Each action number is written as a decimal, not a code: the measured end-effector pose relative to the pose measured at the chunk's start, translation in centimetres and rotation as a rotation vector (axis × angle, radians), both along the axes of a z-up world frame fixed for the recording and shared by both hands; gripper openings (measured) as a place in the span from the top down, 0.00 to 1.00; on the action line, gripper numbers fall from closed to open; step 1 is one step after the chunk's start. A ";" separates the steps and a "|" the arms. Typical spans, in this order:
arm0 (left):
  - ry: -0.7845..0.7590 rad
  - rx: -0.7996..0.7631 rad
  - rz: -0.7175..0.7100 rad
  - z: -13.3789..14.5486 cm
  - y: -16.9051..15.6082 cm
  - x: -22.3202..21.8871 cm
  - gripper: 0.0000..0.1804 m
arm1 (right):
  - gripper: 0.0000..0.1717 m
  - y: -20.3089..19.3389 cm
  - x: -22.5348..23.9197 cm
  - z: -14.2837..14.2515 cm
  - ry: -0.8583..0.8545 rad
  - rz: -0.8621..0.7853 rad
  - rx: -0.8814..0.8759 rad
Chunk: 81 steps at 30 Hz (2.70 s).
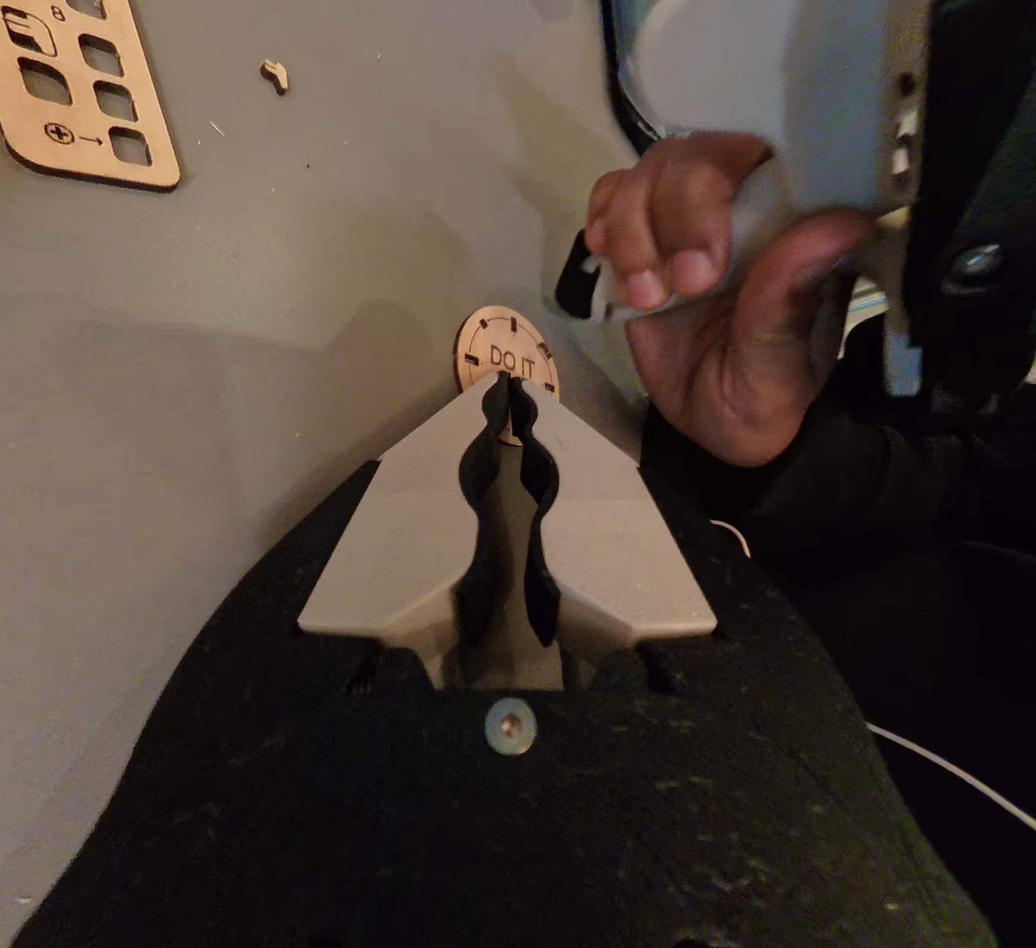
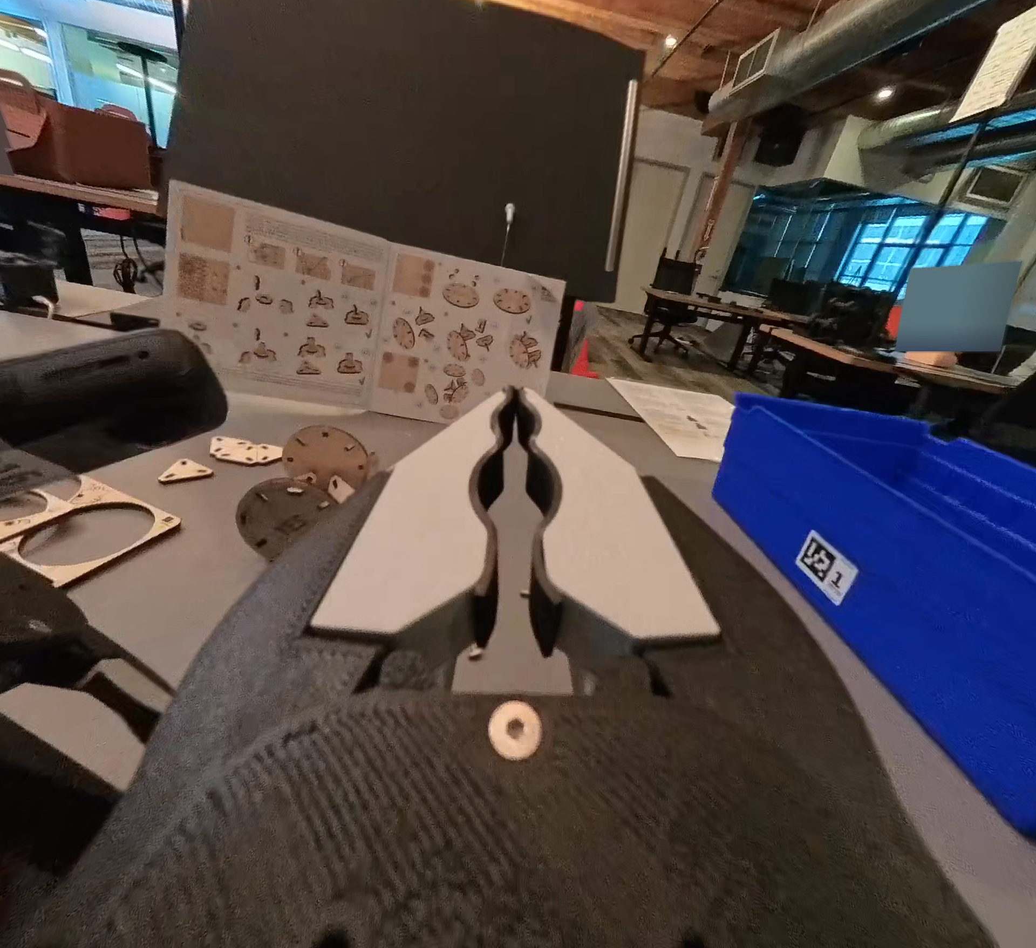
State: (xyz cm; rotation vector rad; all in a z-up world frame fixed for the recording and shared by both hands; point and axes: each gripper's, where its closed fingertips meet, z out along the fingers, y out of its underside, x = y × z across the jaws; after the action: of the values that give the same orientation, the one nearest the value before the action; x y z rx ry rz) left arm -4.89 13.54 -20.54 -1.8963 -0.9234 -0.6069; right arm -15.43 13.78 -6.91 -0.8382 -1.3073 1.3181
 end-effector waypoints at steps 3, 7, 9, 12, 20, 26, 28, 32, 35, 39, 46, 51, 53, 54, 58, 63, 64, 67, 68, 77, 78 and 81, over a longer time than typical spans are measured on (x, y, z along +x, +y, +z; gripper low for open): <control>-0.001 0.001 0.000 0.0 0.0 0.0 1.00 | 0.99 0.4 0.2 0.5 -0.034 -0.009 0.014; -0.001 0.001 0.001 0.0 0.0 0.0 1.00 | 0.77 0.4 0.7 -3.2 -0.255 0.042 0.097; 0.000 0.001 0.001 0.0 0.0 0.0 1.00 | 0.68 0.5 1.9 -5.4 -0.379 0.120 0.164; 0.001 0.001 0.002 0.0 0.0 0.0 1.00 | 0.57 0.3 5.0 -8.6 -0.596 0.282 0.183; 0.025 0.019 0.039 0.4 -0.3 -0.5 1.00 | 0.48 0.9 10.3 -13.8 -0.862 0.384 0.148; 0.100 0.167 0.160 2.9 -1.3 -2.5 1.00 | 0.64 0.3 10.2 -14.3 -0.835 0.407 0.230; 0.154 0.180 0.172 3.5 -1.5 -2.8 0.99 | 0.71 0.4 10.3 -14.2 -0.825 0.449 0.236; 0.183 0.217 0.188 4.2 -1.6 -3.3 0.81 | 0.72 0.7 10.5 -13.9 -0.854 0.532 0.204; 0.075 0.280 0.145 4.3 -0.9 -2.8 0.72 | 0.72 0.4 10.5 -11.6 -0.748 0.642 0.169; -0.075 0.393 0.039 5.2 0.5 -0.9 0.70 | 0.72 -0.2 11.2 -7.8 -0.450 0.773 0.305; 0.050 0.526 -0.062 7.9 1.3 0.7 1.00 | 0.67 0.3 10.9 -5.4 -0.272 0.804 0.246; 0.244 0.604 -0.026 10.3 0.5 0.2 1.00 | 0.74 1.2 10.4 -2.6 -0.343 0.892 -0.108; 0.241 0.631 -0.023 10.6 0.6 0.2 1.00 | 0.78 1.0 10.4 -2.5 -0.325 0.886 -0.109; 0.233 0.645 -0.026 10.7 0.7 0.3 1.00 | 0.79 0.9 10.3 -2.5 -0.312 0.876 -0.092; 0.218 0.651 -0.031 10.6 1.2 0.4 1.00 | 0.90 0.7 10.0 -2.4 -0.285 0.856 -0.095; 0.212 0.625 -0.032 10.1 1.5 0.4 1.00 | 0.96 1.1 10.0 -2.6 -0.303 0.880 -0.107; 0.208 0.619 -0.032 10.0 1.5 0.3 1.00 | 0.95 1.1 9.9 -2.7 -0.308 0.877 -0.098; 0.186 0.528 0.021 8.4 1.8 -0.6 1.00 | 0.86 2.0 9.0 -3.4 -0.332 0.816 -0.080; 0.166 0.477 0.045 7.4 1.8 -1.0 1.00 | 0.84 2.3 8.7 -3.9 -0.360 0.795 -0.073; 0.128 0.424 0.093 6.5 2.2 -1.6 1.00 | 0.93 1.9 8.2 -7.1 -0.508 0.718 0.049; 0.131 0.431 0.095 6.6 2.2 -1.6 1.00 | 0.95 1.9 8.2 -7.1 -0.503 0.716 0.054; 0.128 0.436 0.096 6.7 2.1 -1.6 1.00 | 0.95 1.9 8.2 -7.1 -0.499 0.718 0.060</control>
State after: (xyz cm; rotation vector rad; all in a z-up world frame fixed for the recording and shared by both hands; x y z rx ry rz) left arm -6.47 15.64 -13.87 -1.4742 -0.7264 -0.5685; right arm -7.22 15.70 -14.03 -0.7003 -2.1670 1.6574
